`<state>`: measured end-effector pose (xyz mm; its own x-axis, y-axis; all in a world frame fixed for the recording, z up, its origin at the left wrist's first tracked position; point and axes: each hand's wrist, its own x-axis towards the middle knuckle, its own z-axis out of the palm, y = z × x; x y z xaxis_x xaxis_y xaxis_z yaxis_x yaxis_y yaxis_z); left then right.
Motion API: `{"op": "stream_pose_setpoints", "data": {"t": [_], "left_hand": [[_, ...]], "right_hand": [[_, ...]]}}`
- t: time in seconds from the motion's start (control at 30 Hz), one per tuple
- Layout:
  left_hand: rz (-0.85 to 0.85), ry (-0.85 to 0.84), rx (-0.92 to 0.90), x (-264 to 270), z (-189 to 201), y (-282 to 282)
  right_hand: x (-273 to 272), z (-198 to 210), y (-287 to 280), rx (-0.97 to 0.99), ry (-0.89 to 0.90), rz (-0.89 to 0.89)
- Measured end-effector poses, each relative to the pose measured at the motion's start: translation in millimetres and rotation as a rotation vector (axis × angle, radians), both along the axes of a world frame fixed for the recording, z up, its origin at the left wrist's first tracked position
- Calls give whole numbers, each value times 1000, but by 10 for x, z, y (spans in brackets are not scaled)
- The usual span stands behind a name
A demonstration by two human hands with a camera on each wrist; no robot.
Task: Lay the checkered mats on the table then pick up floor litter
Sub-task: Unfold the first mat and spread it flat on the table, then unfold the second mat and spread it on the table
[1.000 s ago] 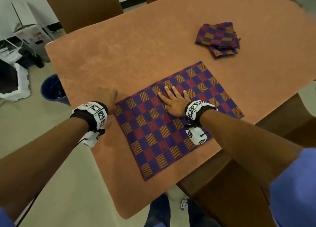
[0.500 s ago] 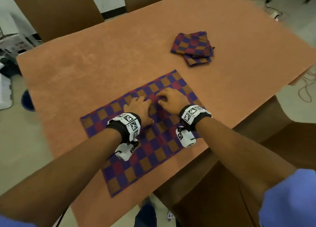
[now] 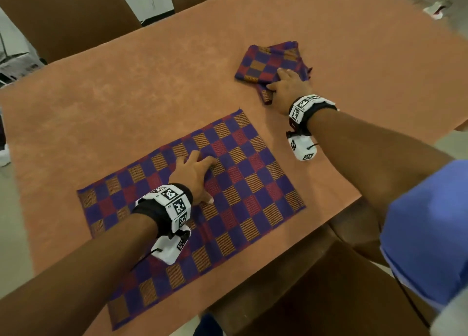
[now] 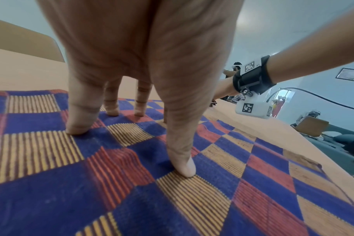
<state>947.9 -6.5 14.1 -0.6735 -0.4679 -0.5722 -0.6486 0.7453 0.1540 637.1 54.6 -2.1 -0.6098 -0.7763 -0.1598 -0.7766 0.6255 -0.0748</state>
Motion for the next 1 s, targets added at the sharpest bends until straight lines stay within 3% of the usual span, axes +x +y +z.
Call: {"op": "stream_pose_setpoints", "data": {"t": [0.3, 0.57, 0.8, 1.0], "left_hand": [[-16, 34, -3, 42, -57, -41], [-45, 18, -1, 49, -19, -52], [-57, 101, 59, 129, 93, -44], [130, 563, 302, 666, 324, 20]], "right_hand": [[-48, 151, -19, -20, 111, 82], [94, 608, 88, -221, 274, 74], [701, 1103, 441, -378, -24, 15], [1542, 1337, 519, -420, -274, -2]]}}
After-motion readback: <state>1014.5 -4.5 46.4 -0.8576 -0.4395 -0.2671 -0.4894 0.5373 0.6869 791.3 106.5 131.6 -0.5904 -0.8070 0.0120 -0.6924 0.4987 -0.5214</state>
